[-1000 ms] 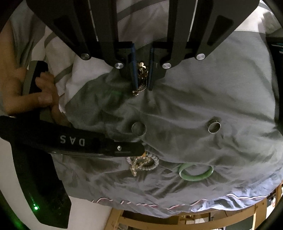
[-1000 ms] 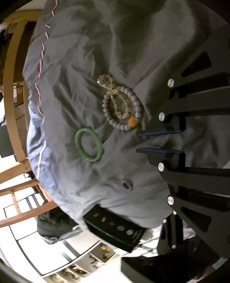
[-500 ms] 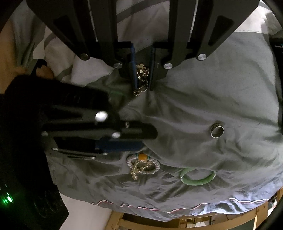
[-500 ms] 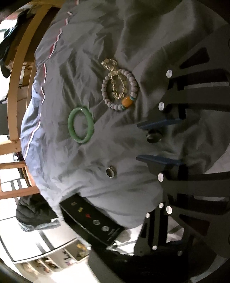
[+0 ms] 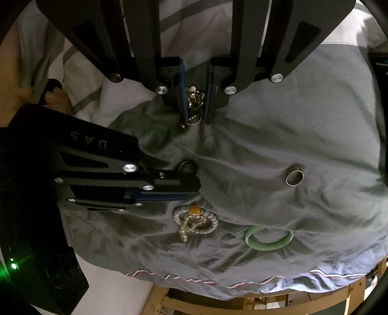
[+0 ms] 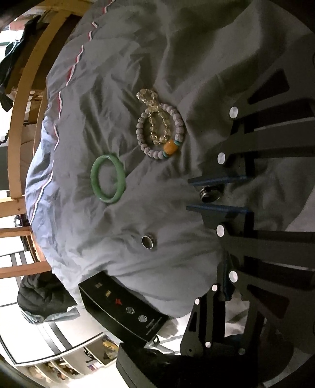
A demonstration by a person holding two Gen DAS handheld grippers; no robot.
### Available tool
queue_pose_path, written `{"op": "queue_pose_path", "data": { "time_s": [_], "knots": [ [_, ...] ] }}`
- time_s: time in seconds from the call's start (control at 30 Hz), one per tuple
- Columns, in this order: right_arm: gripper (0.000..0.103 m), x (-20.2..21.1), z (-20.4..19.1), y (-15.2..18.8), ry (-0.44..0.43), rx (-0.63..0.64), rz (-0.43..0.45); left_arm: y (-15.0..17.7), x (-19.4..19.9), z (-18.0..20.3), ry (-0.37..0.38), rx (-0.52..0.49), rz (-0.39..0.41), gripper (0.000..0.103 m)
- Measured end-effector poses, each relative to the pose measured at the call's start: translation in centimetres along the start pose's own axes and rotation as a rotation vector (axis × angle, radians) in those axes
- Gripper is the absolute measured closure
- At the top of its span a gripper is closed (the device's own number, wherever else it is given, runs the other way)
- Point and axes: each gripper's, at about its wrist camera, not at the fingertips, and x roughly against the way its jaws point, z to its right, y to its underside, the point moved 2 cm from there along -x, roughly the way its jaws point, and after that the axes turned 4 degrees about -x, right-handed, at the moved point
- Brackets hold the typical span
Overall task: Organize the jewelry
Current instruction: 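Grasp a silver ring with the right tool while the left tool holds the charm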
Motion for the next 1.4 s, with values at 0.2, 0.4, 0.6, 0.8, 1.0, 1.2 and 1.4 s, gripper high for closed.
{"op": "queue_pose_path", "data": {
  "time_s": [0.2,0.4,0.6,0.8,1.0,1.2,1.4],
  "knots": [
    [0.087,-1.4,-0.2,1.4,0.033,-0.007,-0.079,0.1,-0.3,0.4,-0.007,-0.025,-0.023,0.090],
    [0.089,-1.3,0.1,1.3,0.036,-0.026,-0.053,0.1,-0.2,0.3,-0.002,-0.029,-0.019,0.090],
    [0.093,0.9,0.9,0.0,-0.004,-0.090,0.036,-0.1,0.6,0.4,0.011,-0.022,0.007,0.092],
    [0.093,0.4,0.9,-0.1,-0.037,-0.085,-0.013,-0.1,0.4,0.7,0.010,-0.034,-0.007,0.096],
    [0.080,-1.4,0.2,0.9,0.005,-0.058,-0.076,0.0,0.2,0.8,-0.025,-0.046,-0.027,0.057],
    [0.068,-1.7,-0.2,1.0,-0.005,-0.040,-0.077,0.0,0.2,1.0,-0.041,-0.065,-0.023,0.055],
    [0.082,-1.9,-0.3,1.0,0.033,-0.025,-0.065,0.0,-0.2,-0.1,-0.007,-0.010,-0.054,0.089]
  ]
}}
